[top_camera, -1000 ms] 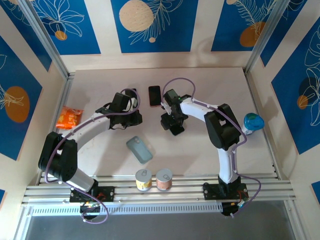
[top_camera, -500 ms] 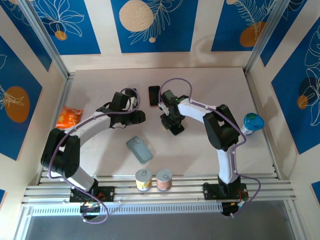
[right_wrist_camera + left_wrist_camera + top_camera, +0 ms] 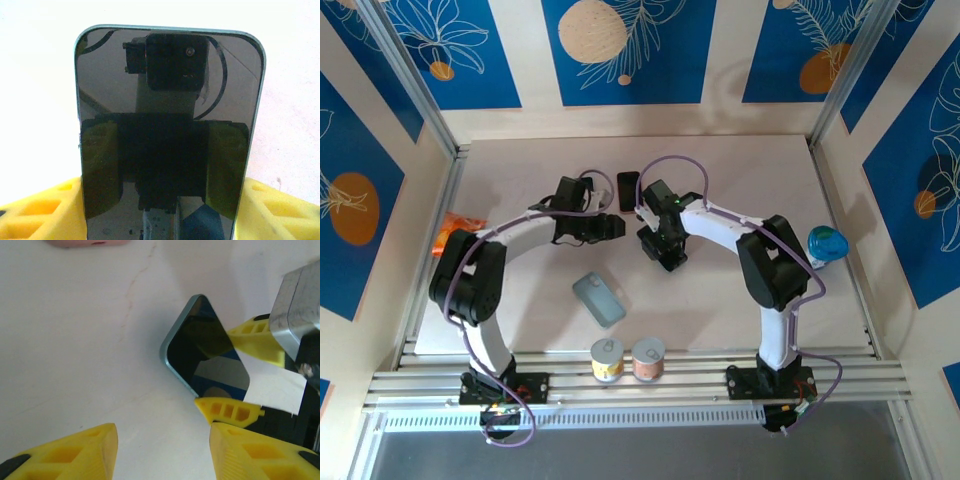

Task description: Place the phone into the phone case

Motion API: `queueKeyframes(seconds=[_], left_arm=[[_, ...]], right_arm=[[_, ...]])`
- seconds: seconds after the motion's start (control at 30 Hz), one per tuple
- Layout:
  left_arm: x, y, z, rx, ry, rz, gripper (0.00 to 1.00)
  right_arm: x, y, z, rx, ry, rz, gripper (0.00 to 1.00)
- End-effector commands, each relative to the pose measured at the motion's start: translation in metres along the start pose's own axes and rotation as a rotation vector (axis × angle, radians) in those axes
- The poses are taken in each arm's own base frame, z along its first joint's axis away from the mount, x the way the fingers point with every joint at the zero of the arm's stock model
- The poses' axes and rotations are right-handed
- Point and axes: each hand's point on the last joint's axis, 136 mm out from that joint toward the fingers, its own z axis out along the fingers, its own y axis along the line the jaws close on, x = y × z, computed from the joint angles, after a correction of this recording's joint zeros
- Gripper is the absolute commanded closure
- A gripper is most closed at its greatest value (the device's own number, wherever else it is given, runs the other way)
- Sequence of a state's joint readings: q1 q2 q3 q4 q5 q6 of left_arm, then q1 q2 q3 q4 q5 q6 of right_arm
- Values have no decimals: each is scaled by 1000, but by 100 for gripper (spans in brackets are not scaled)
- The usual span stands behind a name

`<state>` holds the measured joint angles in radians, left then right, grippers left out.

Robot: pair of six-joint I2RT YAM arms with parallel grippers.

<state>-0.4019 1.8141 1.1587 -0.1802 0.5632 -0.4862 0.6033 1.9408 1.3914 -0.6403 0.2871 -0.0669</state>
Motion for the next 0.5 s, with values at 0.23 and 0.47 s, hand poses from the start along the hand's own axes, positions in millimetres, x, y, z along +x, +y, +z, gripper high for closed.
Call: queueKeyframes(seconds=[0.23,0.47], left_arm=[[-14,-21,20,194,53,33,46],[-13,-21,30,244,68,7,46]], right_arm=[[-15,21,-33,-95,-79,-13,45],[-20,27,-43,-117,-102,-14,45]])
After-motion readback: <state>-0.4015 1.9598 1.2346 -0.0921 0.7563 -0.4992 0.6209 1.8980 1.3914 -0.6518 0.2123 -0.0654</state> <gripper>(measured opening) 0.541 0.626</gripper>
